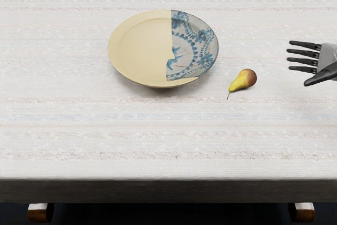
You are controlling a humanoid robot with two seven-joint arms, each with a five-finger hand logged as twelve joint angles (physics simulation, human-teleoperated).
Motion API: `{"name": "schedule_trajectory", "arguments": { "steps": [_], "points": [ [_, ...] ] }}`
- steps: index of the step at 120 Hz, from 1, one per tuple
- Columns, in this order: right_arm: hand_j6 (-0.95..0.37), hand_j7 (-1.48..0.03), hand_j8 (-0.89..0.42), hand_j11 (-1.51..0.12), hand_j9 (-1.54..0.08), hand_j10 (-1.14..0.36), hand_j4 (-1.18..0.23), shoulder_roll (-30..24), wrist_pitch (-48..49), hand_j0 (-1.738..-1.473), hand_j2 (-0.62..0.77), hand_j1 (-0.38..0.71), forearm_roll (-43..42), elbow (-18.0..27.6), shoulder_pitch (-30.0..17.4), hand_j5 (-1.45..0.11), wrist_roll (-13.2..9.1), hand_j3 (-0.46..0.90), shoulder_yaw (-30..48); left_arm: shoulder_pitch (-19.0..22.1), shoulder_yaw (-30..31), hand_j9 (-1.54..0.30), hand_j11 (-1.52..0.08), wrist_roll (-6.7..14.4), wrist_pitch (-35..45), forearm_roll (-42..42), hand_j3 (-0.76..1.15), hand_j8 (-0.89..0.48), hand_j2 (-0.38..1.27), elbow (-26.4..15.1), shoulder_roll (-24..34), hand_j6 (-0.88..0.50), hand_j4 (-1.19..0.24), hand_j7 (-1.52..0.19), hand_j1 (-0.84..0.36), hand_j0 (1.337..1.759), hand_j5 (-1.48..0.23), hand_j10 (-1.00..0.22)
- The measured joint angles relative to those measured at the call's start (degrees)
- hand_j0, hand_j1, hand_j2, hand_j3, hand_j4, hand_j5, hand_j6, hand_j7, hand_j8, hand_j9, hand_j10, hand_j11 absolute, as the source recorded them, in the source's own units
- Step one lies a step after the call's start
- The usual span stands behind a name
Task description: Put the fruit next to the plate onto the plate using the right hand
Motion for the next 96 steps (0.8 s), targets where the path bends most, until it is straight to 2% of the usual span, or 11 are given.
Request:
{"name": "schedule_trajectory", "arguments": {
  "steps": [17,21,33,47,70,84,96],
  "points": [
    [0.0,0.0,0.0,0.0,0.0,0.0,0.0,0.64,0.19,-1.658,0.0,-0.35,-0.46,-0.49,0.77,0.0,-0.21,0.0,-0.11,0.0,0.0,-0.03,-0.03,0.0,0.0,0.0,0.0,-0.02,0.0,0.0,0.0,-0.02,-0.02,-0.03,0.32,1.658,-0.03,-0.02],
    [0.0,0.0,0.0,0.0,0.0,0.0,0.0,1.69,0.21,-1.658,0.0,-0.35,-0.95,-0.49,1.53,0.0,-1.47,0.0,-0.16,0.0,0.0,-0.03,-0.03,0.0,0.0,0.0,0.0,-0.02,0.0,0.0,0.0,-0.02,-0.02,-0.03,0.32,1.658,-0.03,-0.02],
    [0.0,0.0,0.0,0.0,0.0,0.0,0.0,6.32,0.25,-1.658,0.0,-0.35,-5.01,-0.43,4.99,0.0,-7.79,0.0,-0.25,0.0,0.0,-0.03,-0.03,0.0,0.0,0.0,0.0,-0.02,0.0,0.0,0.0,-0.02,-0.02,-0.03,0.32,1.658,-0.03,-0.02],
    [0.0,0.0,0.0,0.0,0.0,0.0,0.0,9.8,-0.21,-1.658,0.0,-0.35,-14.39,0.56,11.43,0.0,-10.82,0.0,-1.57,0.0,0.0,-0.03,-0.03,0.0,0.0,0.0,0.0,-0.02,0.0,0.0,0.0,-0.02,-0.02,-0.03,0.32,1.658,-0.03,-0.02],
    [0.0,0.0,0.0,0.0,0.0,0.0,0.0,21.38,-24.34,-1.658,0.0,-0.35,-36.98,2.31,25.15,0.0,-12.05,0.0,-17.37,0.0,0.01,-0.03,-0.03,0.0,-0.01,-0.01,0.0,-0.02,0.0,0.0,0.0,-0.02,-0.02,-0.03,0.32,1.658,-0.03,-0.02],
    [0.0,0.0,0.0,0.0,0.0,0.0,0.0,27.69,-40.72,-1.658,0.0,-0.35,-47.19,2.35,27.89,0.0,-12.21,0.0,-27.45,0.0,0.02,-0.03,-0.03,0.0,-0.01,-0.01,0.0,-0.02,0.0,0.0,0.0,-0.02,-0.02,-0.03,0.32,1.658,-0.03,-0.02],
    [0.0,0.0,0.0,0.0,0.0,0.0,0.0,30.87,-46.66,-1.658,0.0,-0.35,-50.21,2.33,28.79,0.0,-12.25,0.0,-35.82,0.0,0.02,-0.03,-0.03,0.0,0.0,-0.01,0.0,-0.02,0.0,0.0,0.0,-0.02,-0.02,-0.03,0.32,1.658,-0.03,-0.02]
  ]
}}
